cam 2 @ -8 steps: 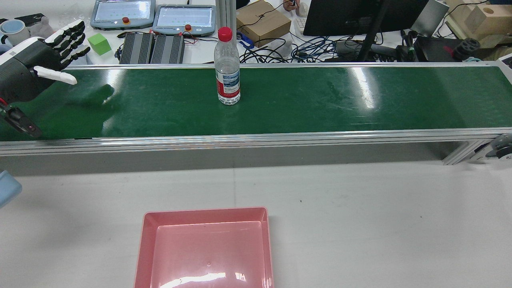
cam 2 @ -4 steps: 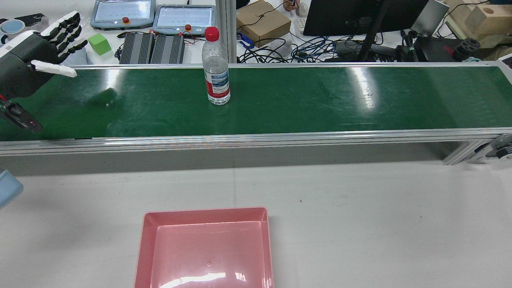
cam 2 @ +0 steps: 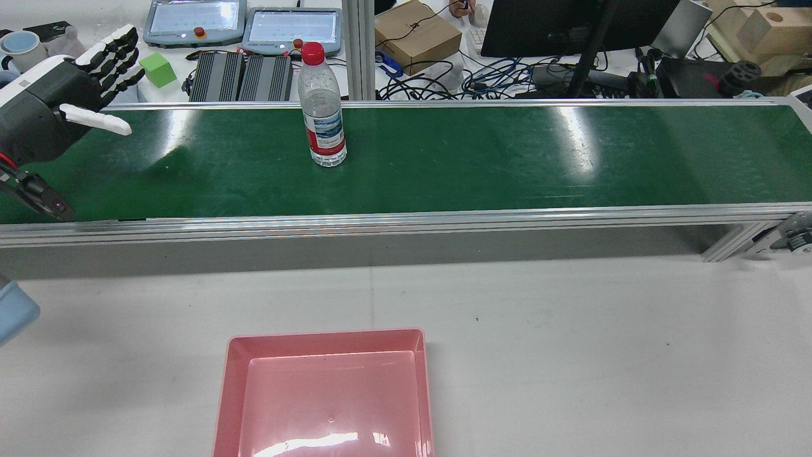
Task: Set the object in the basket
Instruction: 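Move the open left hand toward the approaching bottle on the belt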
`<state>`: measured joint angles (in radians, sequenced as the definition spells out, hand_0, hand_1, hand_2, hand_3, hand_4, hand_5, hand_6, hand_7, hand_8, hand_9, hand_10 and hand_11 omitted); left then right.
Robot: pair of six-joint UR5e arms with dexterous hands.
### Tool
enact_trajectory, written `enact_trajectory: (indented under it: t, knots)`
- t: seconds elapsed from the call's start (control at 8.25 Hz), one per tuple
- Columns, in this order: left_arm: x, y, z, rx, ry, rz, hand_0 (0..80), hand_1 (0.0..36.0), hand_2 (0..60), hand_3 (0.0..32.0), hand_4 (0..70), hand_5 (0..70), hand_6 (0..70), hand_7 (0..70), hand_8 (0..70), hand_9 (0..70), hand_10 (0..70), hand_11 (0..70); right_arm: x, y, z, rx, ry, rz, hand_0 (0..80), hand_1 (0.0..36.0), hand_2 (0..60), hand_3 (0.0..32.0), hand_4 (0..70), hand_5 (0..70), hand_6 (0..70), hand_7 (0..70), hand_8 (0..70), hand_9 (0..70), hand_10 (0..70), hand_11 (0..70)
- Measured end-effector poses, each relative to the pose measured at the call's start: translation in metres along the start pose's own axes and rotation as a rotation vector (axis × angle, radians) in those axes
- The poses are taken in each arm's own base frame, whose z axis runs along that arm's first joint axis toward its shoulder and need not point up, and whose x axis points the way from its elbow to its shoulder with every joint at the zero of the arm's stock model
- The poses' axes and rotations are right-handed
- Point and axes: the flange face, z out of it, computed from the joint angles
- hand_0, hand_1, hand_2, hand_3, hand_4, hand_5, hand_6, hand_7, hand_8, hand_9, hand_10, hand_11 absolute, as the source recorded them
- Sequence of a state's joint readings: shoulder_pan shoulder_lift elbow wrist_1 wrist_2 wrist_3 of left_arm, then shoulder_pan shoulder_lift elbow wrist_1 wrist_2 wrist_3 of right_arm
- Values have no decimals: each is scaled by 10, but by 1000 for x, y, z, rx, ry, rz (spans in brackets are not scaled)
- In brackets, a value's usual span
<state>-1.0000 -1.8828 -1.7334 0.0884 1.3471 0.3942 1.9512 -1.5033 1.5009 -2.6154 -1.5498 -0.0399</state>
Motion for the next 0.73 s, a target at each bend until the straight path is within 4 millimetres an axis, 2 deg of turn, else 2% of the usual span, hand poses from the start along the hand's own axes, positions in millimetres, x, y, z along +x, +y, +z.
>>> enact_trajectory:
  t: [0.24, 0.48, 0.73]
  knots:
    - [-10, 5, 0, 15, 0, -1, 539, 161, 0, 0, 0, 72, 0, 0, 0, 10, 31, 70, 0, 0, 0, -1, 0, 0, 0, 0, 0, 0, 0, 0, 0, 0, 0, 0, 0, 0]
    - [-15, 6, 0, 17, -7, 1, 533, 149, 0, 0, 0, 69, 2, 0, 0, 11, 29, 65, 0, 0, 0, 0, 0, 0, 0, 0, 0, 0, 0, 0, 0, 0, 0, 0, 0, 0]
    - [-16, 9, 1, 9, -13, -4, 532, 152, 0, 0, 0, 72, 3, 0, 0, 13, 26, 61, 0, 0, 0, 0, 0, 0, 0, 0, 0, 0, 0, 0, 0, 0, 0, 0, 0, 0]
